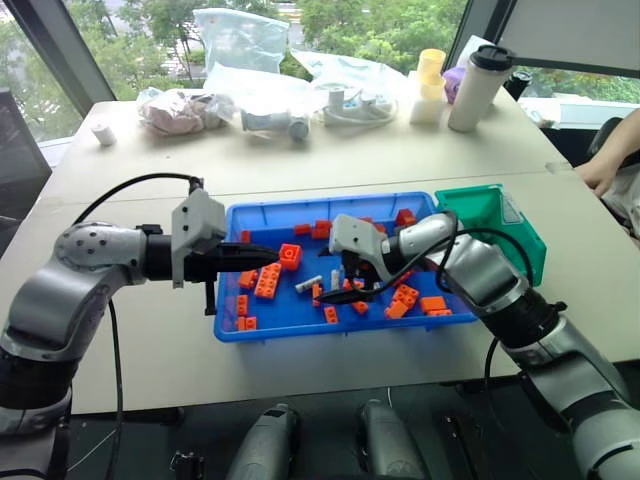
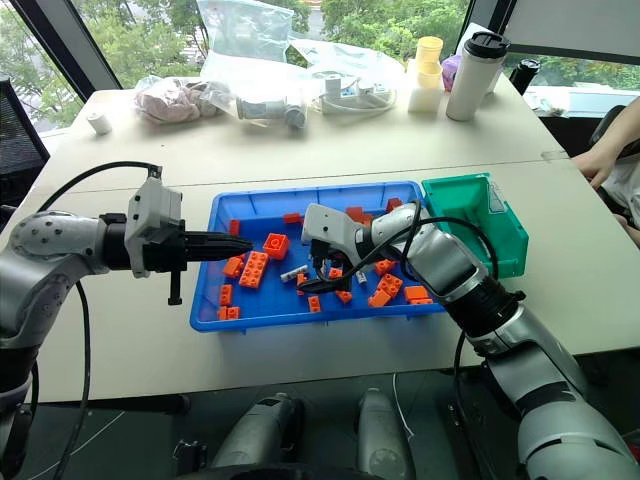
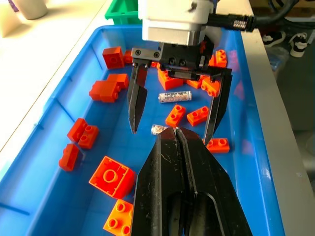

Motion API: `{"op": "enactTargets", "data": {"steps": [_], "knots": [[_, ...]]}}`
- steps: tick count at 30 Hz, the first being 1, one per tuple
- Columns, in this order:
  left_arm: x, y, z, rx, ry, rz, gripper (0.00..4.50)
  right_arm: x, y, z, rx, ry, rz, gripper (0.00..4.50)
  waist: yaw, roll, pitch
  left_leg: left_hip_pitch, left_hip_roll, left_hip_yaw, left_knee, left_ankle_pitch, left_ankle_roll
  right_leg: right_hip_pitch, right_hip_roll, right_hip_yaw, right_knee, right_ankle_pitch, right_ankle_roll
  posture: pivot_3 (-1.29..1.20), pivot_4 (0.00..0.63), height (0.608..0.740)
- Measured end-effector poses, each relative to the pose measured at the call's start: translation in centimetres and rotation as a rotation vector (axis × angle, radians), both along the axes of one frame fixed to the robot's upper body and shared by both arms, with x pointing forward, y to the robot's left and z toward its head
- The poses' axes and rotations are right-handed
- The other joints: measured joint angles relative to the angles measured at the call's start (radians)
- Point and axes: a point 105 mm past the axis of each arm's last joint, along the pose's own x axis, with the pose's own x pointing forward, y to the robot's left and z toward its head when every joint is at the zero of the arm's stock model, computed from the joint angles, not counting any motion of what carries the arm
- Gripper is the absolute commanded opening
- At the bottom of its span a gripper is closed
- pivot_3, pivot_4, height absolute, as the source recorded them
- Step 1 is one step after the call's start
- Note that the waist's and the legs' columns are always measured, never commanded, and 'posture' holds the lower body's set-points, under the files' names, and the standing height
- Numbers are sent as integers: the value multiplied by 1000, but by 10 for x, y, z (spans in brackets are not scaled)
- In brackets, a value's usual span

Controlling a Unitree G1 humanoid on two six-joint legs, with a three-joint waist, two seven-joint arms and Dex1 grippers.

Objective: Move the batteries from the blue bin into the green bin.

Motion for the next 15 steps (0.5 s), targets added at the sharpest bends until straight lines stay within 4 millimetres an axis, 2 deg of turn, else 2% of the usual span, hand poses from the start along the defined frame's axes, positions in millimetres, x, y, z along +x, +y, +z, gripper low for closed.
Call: {"op": "enactTargets", "data": {"steps": [3, 7, 13, 15], "knots": [[-1, -1, 1, 0, -13, 4, 0, 2, 11, -9, -20, 2, -1, 4460, -2, 0, 0, 0, 0, 0, 0, 0, -1, 0, 0, 0, 0, 0, 0, 0, 150, 740], [-1, -1, 2, -2, -22, 13, 0, 9, 13, -19, -71, -18, -36, 4460, 3, 0, 0, 0, -1, 0, 0, 0, -1, 0, 0, 0, 0, 0, 0, 0, 150, 740], [0, -2, 3, -9, -27, 20, 0, 18, 12, -18, -133, -95, -49, 4460, 0, 0, 0, 0, 0, 0, 0, 1, -1, 0, 0, 0, 1, 0, 0, 0, 150, 740], [0, -2, 3, -9, -28, 23, 0, 20, 12, -17, -141, -113, -49, 3950, -1, 0, 0, 0, 0, 0, 0, 1, -1, 0, 0, 0, 1, 0, 0, 0, 150, 740]]}}
